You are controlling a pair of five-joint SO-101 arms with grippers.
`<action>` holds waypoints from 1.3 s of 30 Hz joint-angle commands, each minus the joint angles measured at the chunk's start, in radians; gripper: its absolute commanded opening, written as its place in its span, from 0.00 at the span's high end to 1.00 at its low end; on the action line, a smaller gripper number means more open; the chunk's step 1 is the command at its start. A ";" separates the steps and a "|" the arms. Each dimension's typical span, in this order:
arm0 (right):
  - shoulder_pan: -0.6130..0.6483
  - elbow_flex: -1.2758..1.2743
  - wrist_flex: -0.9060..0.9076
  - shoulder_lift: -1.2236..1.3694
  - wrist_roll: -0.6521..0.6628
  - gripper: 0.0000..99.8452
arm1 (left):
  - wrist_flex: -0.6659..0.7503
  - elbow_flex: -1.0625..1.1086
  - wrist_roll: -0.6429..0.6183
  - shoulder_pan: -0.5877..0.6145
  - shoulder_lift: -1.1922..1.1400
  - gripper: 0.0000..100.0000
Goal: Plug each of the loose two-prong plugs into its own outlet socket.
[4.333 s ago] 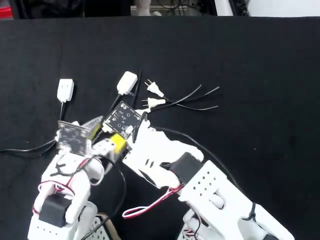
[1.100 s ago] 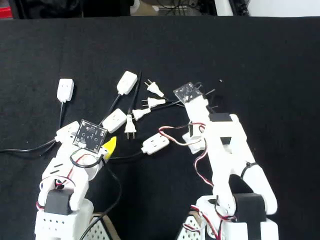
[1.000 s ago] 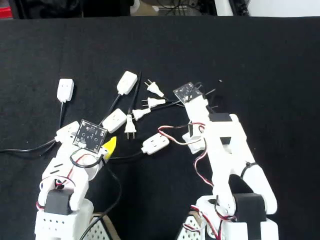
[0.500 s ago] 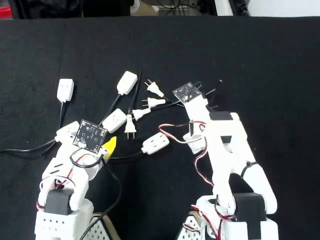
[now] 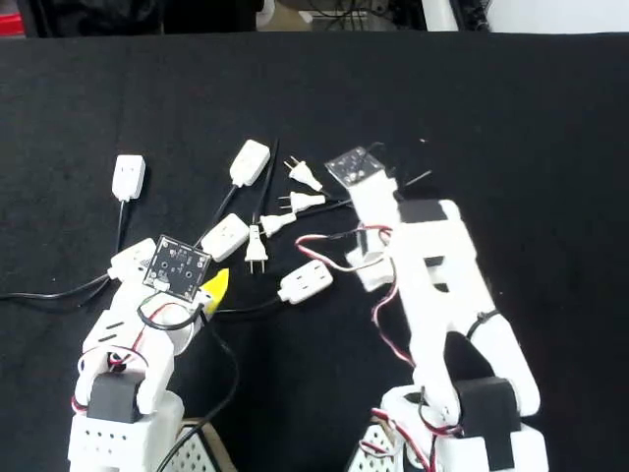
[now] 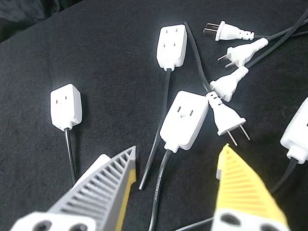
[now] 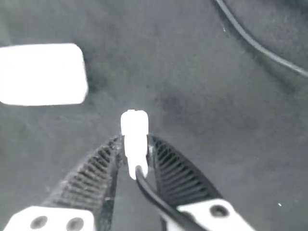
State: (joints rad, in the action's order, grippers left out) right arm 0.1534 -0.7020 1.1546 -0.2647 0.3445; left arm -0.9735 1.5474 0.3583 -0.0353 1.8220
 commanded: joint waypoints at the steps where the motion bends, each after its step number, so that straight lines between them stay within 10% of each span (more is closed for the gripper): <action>1: 0.101 0.070 -0.005 -0.018 -0.087 0.99 | -0.005 -0.002 0.009 0.008 0.000 0.73; 16: 0.169 0.038 -0.147 -0.018 -0.193 0.99 | -0.239 0.015 0.069 0.311 0.000 0.73; 39: 0.242 -0.068 -0.198 -0.015 -0.123 0.99 | -0.250 0.143 0.269 0.383 0.000 0.73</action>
State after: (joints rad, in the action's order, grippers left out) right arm 0.3882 -0.7756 0.9444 -0.2631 0.2110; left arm -1.2283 1.6763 0.6130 0.3345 1.8220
